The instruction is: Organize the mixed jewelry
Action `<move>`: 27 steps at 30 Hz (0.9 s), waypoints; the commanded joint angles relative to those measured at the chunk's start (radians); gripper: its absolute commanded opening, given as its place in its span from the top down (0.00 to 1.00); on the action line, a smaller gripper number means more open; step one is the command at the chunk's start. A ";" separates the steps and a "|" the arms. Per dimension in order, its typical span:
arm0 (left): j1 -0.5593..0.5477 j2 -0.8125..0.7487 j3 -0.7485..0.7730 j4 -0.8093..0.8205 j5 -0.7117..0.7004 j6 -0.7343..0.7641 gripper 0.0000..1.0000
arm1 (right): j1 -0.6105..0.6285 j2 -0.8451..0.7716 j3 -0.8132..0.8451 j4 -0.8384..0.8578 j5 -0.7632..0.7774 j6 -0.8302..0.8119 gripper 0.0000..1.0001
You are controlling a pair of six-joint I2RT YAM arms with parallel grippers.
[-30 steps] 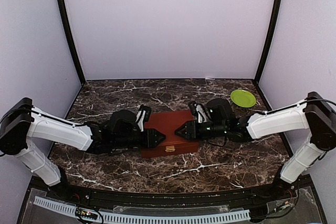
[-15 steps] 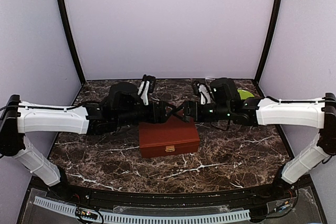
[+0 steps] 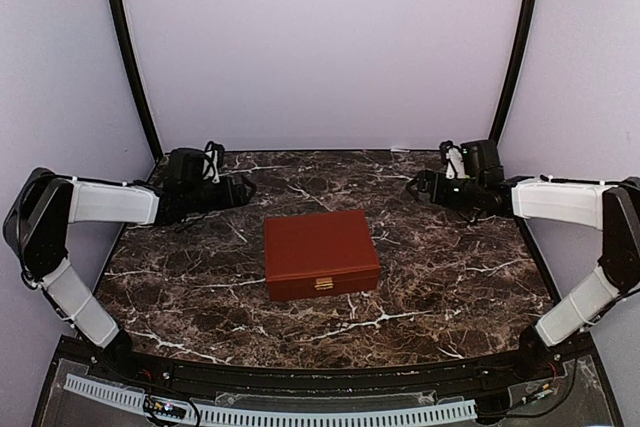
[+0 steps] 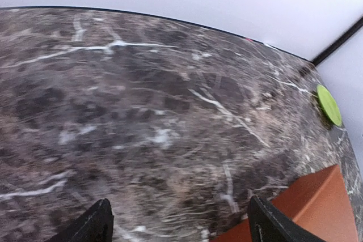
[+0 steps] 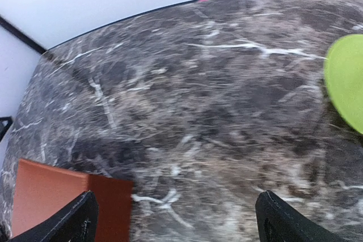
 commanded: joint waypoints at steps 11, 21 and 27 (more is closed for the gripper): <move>0.513 -0.555 -0.453 0.088 -0.144 0.226 0.11 | -0.490 -0.316 -0.350 0.339 0.097 -0.182 0.01; 0.512 -0.463 -0.637 0.552 -0.176 0.333 0.05 | -0.495 -0.312 -0.606 0.793 0.292 -0.246 0.02; 0.512 -0.281 -0.645 0.746 -0.133 0.371 0.05 | -0.495 -0.189 -0.709 1.085 0.286 -0.253 0.01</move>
